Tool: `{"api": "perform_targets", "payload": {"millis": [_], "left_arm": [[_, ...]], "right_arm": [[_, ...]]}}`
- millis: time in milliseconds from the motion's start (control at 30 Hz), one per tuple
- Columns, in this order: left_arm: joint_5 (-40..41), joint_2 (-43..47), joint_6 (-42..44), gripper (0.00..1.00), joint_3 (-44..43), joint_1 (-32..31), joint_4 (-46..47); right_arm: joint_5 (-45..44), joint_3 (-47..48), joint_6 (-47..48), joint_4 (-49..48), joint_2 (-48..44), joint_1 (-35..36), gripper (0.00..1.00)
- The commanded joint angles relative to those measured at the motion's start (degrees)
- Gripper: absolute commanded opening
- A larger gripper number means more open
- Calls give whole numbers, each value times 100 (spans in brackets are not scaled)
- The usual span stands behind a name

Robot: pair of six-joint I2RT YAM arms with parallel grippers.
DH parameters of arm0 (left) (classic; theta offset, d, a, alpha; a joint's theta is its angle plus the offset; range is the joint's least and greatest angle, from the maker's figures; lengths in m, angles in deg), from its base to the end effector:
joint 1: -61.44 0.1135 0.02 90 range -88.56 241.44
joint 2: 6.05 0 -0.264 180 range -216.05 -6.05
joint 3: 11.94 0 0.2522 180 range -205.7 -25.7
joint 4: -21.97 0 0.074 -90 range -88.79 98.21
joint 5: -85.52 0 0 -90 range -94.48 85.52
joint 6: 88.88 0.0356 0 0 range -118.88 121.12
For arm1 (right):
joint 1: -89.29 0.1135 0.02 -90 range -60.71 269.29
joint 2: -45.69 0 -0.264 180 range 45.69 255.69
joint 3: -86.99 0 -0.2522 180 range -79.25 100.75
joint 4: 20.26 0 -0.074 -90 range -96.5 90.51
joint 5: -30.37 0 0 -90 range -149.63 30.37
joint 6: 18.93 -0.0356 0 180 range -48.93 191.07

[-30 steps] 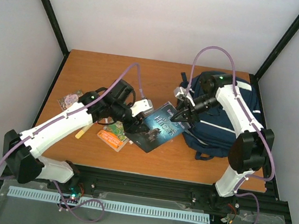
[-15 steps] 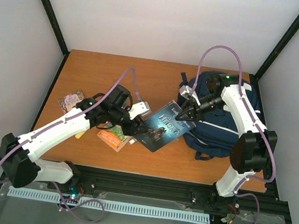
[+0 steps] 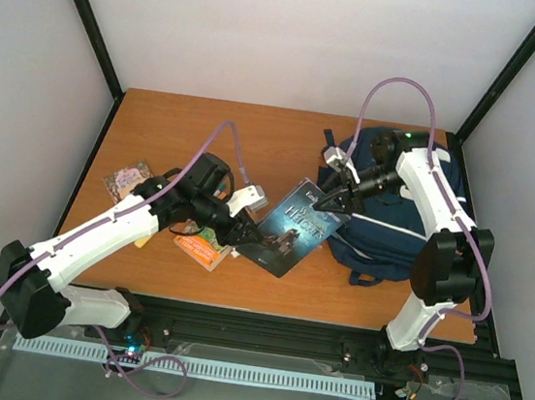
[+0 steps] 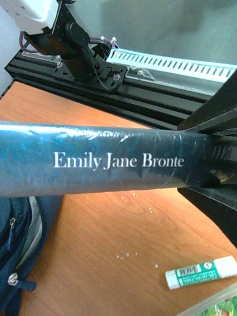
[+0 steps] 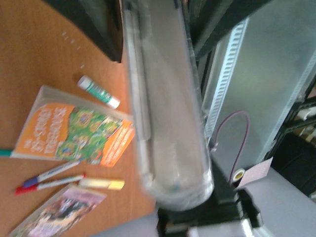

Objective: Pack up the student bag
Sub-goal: Adjust the book at the center of the board.

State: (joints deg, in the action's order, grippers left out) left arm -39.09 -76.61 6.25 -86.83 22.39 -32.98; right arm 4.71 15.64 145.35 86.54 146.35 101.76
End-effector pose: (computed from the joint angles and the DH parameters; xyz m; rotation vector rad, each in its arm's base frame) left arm 0.1808 -0.1727 0.3016 1.1880 2.1925 -0.9973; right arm 0.2908 0.0972 0.3196 -1.5234 1.7773 1.3543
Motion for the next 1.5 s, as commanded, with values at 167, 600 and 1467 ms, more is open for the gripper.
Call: {"api": "perform_targets", "payload": {"millis": [167,600,1467], "left_arm": [[-426,337,-603,1,-157,62,-386],[-173,-326,-2141,1,-578,231,263],[3810,-2379,-3304,1,-2259,-1975,-1834]], "right_arm": [[102,-432,-2242,-2770,-154,-588,62],[-2831,-1465,-1616,-2136,-1248,-1571,60],[-4409,-3587,-702,-3062,-2515,-1668,58]]}}
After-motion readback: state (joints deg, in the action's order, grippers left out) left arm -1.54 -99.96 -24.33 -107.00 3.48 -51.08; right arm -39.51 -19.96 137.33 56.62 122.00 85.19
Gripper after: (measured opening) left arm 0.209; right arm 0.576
